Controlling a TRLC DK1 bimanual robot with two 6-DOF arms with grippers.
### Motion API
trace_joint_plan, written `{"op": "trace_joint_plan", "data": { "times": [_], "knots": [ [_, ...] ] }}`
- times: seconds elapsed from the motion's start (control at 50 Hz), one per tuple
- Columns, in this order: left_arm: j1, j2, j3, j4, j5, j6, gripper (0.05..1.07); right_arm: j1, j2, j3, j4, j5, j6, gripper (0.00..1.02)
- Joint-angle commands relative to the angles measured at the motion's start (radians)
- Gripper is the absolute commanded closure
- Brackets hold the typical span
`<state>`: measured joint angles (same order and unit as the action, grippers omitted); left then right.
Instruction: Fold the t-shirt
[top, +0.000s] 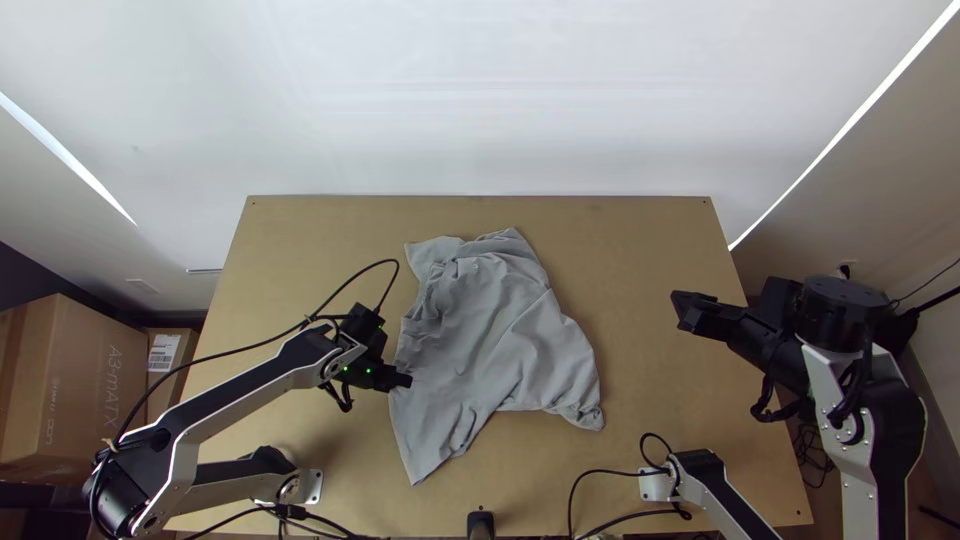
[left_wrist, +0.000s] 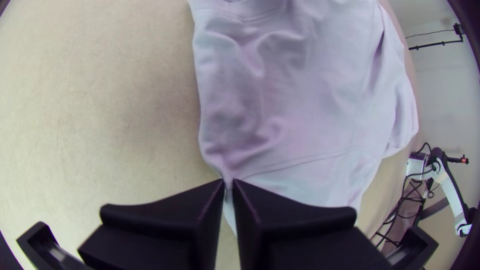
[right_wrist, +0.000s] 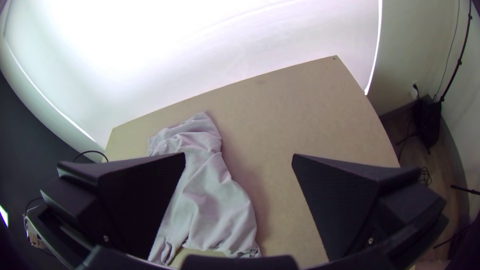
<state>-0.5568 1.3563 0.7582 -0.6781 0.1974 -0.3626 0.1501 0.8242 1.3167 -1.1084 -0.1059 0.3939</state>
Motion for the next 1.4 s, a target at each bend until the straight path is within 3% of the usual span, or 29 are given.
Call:
{"op": "trace_joint_plan", "data": {
  "times": [0.0,0.32,0.64,0.8,0.88,1.08,1.38],
  "knots": [
    [-0.006,-0.029,0.007,-0.008,-0.004,0.013,1.05,-0.006,0.010,0.023,0.005,-0.003,-0.021,0.04],
    [-0.032,0.003,0.402,-0.193,-0.003,-0.013,1.05,-0.047,0.012,-0.011,0.024,-0.003,-0.070,0.04],
    [-0.155,0.260,0.902,-0.324,-0.003,-0.056,1.05,-0.164,0.023,-0.030,0.033,-0.003,-0.145,0.04],
    [-0.242,0.432,1.139,-0.354,-0.003,-0.075,1.05,-0.196,0.024,-0.040,0.061,-0.012,-0.164,0.10],
    [-0.276,0.517,1.242,-0.354,-0.003,-0.087,1.05,-0.204,0.024,-0.043,0.062,-0.017,-0.162,0.04],
    [-0.359,0.747,1.509,-0.345,0.005,-0.088,1.05,-0.244,0.026,-0.047,0.062,-0.017,-0.175,0.03],
    [-0.477,0.974,1.563,-0.060,0.000,-0.108,1.05,-0.314,0.052,-0.059,0.062,-0.018,-0.211,0.03]
  ]
}}
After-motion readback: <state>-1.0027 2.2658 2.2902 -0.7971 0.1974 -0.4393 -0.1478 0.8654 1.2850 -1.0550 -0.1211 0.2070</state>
